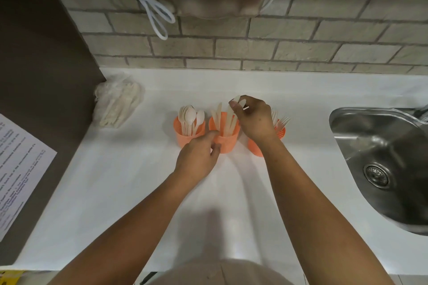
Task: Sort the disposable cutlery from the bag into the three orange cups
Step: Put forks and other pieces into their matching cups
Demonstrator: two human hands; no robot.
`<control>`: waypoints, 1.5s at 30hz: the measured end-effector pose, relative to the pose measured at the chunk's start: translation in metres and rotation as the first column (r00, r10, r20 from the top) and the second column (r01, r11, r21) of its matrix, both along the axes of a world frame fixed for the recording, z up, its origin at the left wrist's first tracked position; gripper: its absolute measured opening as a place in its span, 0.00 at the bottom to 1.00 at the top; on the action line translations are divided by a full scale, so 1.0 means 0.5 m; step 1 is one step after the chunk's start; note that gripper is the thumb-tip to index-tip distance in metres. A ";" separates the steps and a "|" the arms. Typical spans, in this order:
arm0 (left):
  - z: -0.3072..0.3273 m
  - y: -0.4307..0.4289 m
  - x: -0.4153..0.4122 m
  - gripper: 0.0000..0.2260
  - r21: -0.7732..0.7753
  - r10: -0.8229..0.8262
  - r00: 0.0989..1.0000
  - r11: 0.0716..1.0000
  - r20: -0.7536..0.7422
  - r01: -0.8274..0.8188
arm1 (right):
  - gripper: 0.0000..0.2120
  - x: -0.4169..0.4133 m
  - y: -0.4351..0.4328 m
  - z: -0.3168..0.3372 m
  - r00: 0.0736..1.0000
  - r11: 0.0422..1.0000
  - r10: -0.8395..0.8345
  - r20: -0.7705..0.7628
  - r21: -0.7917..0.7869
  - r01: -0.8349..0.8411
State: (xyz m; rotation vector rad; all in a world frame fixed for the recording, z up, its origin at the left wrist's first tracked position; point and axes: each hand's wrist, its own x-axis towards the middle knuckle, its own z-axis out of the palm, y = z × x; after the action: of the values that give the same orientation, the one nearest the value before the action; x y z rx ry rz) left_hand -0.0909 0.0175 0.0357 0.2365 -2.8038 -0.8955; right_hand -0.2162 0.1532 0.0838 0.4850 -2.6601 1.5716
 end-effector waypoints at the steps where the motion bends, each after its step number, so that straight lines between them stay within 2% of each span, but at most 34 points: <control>1: 0.001 0.001 -0.006 0.11 0.001 -0.002 1.000 1.000 0.019 0.002 | 0.13 0.001 0.000 -0.001 1.000 1.000 0.008 0.009 0.013 -0.009; 5: 0.001 0.006 -0.016 0.08 0.044 -0.005 1.000 0.999 0.009 0.004 | 0.13 0.001 0.000 -0.005 0.999 0.998 0.034 0.004 0.053 -0.034; 14: 0.012 0.012 -0.016 0.10 0.116 -0.031 0.999 0.993 0.028 0.027 | 0.05 -0.008 0.009 -0.025 0.998 0.984 0.069 0.001 0.164 -0.068; 16: 0.025 0.008 -0.021 0.11 0.089 -0.010 1.000 0.996 -0.003 0.010 | 0.04 -0.008 0.011 -0.027 0.998 0.983 0.062 -0.006 0.173 -0.060; 21: 0.058 -0.012 -0.053 0.14 0.039 0.042 0.991 0.999 -0.126 -0.038 | 0.09 -0.015 0.017 -0.025 0.999 0.982 0.049 0.011 0.183 -0.050; 24: 0.064 -0.027 -0.081 0.15 -0.122 0.028 0.986 0.991 -0.163 -0.049 | 0.06 -0.020 0.021 -0.021 0.999 0.987 -0.005 -0.047 0.163 0.012; 27: 0.070 -0.035 -0.106 0.17 -0.263 0.024 0.993 0.963 -0.113 -0.053 | 0.02 -0.026 0.023 -0.016 0.996 0.988 -0.029 -0.083 0.150 0.041; 31: 0.079 -0.041 -0.135 0.20 -0.338 0.044 0.998 0.941 0.042 -0.027 | 0.08 -0.034 0.018 -0.024 0.998 0.977 0.047 -0.031 0.210 -0.039; 33: 0.081 -0.041 -0.143 0.21 -0.344 0.022 0.997 0.939 0.070 0.003 | 0.09 -0.034 0.019 -0.026 0.998 0.975 0.057 -0.008 0.216 -0.054; 38: 0.079 -0.045 -0.151 0.23 -0.334 -0.031 0.997 0.941 0.076 0.055 | 0.10 -0.034 0.023 -0.032 0.996 0.992 0.051 0.066 0.112 -0.058; 42: 0.082 -0.041 -0.159 0.25 -0.393 -0.062 0.994 0.915 0.091 0.093 | 0.12 -0.030 0.018 -0.042 0.996 0.977 0.062 -0.056 0.210 -0.049; 45: 0.083 -0.043 -0.163 0.25 -0.331 -0.095 0.986 0.934 0.138 0.136 | 0.17 -0.022 0.014 -0.036 0.993 0.963 0.115 -0.014 0.246 -0.108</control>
State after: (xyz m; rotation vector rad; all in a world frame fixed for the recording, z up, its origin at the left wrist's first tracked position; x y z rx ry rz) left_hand -0.1726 -0.0039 0.0772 0.0753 -3.0496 -0.4132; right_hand -0.2275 0.1605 0.0659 0.6705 -2.8665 1.2510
